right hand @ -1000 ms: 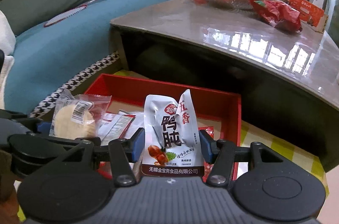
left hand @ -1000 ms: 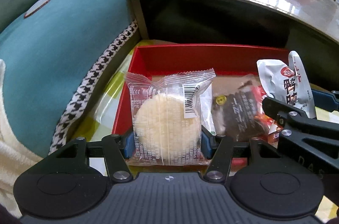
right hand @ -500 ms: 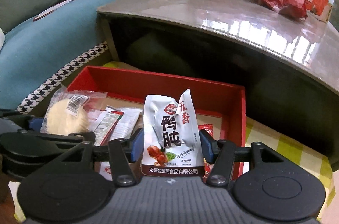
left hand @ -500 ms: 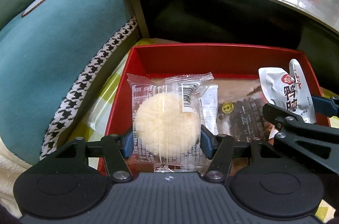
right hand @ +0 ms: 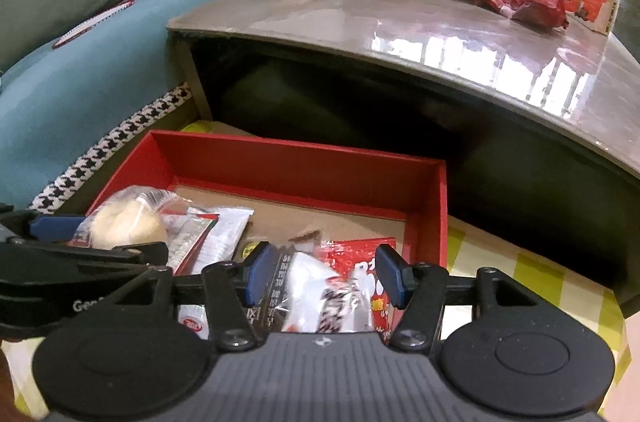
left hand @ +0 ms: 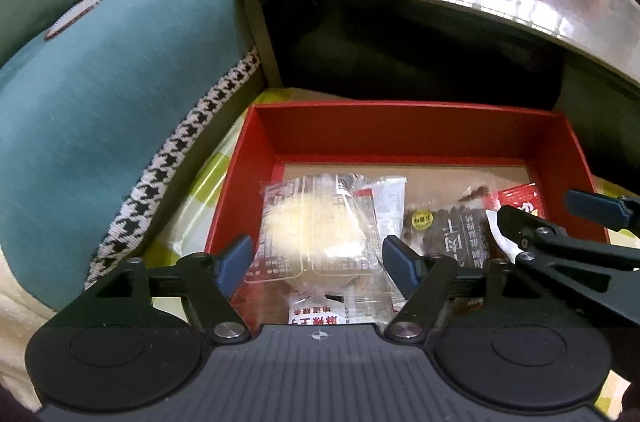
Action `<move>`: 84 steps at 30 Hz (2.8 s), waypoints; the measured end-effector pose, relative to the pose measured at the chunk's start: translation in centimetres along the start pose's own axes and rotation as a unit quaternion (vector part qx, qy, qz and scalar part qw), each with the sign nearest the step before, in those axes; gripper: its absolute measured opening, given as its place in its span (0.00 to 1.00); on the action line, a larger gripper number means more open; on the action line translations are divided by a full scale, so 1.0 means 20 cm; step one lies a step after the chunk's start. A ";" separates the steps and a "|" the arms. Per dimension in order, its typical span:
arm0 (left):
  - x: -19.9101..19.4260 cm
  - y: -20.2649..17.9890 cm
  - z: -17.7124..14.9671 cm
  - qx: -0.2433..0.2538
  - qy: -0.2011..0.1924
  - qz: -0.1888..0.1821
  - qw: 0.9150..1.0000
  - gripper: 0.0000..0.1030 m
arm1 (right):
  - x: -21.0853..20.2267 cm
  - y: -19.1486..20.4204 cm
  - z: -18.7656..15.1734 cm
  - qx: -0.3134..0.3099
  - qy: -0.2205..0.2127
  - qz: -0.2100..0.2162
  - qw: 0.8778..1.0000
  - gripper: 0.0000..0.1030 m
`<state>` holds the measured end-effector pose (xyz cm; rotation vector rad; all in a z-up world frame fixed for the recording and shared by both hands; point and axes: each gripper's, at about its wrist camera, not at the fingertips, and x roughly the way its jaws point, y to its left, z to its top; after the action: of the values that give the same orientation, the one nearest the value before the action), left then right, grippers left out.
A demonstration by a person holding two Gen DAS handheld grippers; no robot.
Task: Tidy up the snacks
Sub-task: 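Lower the cake packet into the box opening the left gripper while the right releases the duck-gizzard packet, then move both grippers back toward the remaining snacks on the tablecloth, then grasp the green-white Kaprons wafer packet with the left gripper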
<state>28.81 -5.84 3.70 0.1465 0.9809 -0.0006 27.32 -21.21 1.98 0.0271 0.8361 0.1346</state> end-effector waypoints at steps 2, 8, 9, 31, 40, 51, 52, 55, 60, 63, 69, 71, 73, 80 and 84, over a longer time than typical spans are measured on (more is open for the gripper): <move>-0.01 0.01 0.00 -0.003 -0.001 -0.005 1.000 0.75 | -0.01 0.00 0.01 0.002 -0.002 -0.001 1.000 0.61; -0.03 0.00 0.01 -0.002 -0.006 -0.010 1.000 0.77 | -0.04 -0.01 0.00 0.007 -0.007 -0.004 1.000 0.61; -0.04 0.00 0.01 0.000 -0.009 -0.008 1.000 0.77 | -0.05 -0.02 0.00 0.008 -0.009 -0.004 1.000 0.61; -0.20 0.01 -0.03 0.013 -0.065 0.020 0.998 0.83 | -0.16 0.01 -0.01 0.006 -0.033 -0.006 0.999 0.62; -0.26 0.03 -0.08 0.019 -0.072 0.023 0.997 0.84 | -0.24 0.03 -0.03 0.000 -0.041 -0.008 0.999 0.62; -0.31 0.08 -0.17 0.023 -0.067 0.029 0.997 0.84 | -0.32 0.08 -0.12 -0.013 -0.036 -0.003 0.999 0.63; -0.31 0.08 -0.18 0.023 -0.067 0.029 0.997 0.84 | -0.33 0.09 -0.13 -0.013 -0.036 -0.002 0.999 0.63; -0.33 0.09 -0.20 0.023 -0.067 0.028 0.997 0.84 | -0.36 0.10 -0.15 -0.013 -0.034 0.004 0.999 0.63; -0.34 0.10 -0.24 0.026 -0.066 0.028 0.997 0.85 | -0.37 0.12 -0.20 -0.018 -0.024 0.007 1.000 0.63; -0.34 0.11 -0.27 0.027 -0.058 0.027 0.998 0.85 | -0.38 0.13 -0.23 -0.018 -0.016 0.005 1.000 0.63; -0.26 0.18 -0.34 0.015 -0.011 0.014 1.000 0.86 | -0.38 0.12 -0.30 -0.022 0.011 0.003 1.000 0.63; -0.22 0.20 -0.37 0.012 0.003 0.019 1.000 0.86 | -0.38 0.12 -0.33 -0.027 0.019 0.001 0.999 0.63; -0.18 0.23 -0.38 0.002 0.022 0.013 1.000 0.86 | -0.38 0.12 -0.34 -0.029 0.025 0.001 0.999 0.63; -0.03 0.20 -0.39 -0.025 0.080 -0.033 0.996 0.86 | -0.39 0.11 -0.35 -0.025 0.031 0.008 0.999 0.64; 0.04 0.16 -0.36 -0.023 0.083 -0.034 0.996 0.87 | -0.39 0.08 -0.36 -0.020 0.037 0.012 0.999 0.65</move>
<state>23.50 -1.67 -0.41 0.0713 1.1513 -0.0296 16.70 -20.90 2.94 -0.0053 0.9066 0.1762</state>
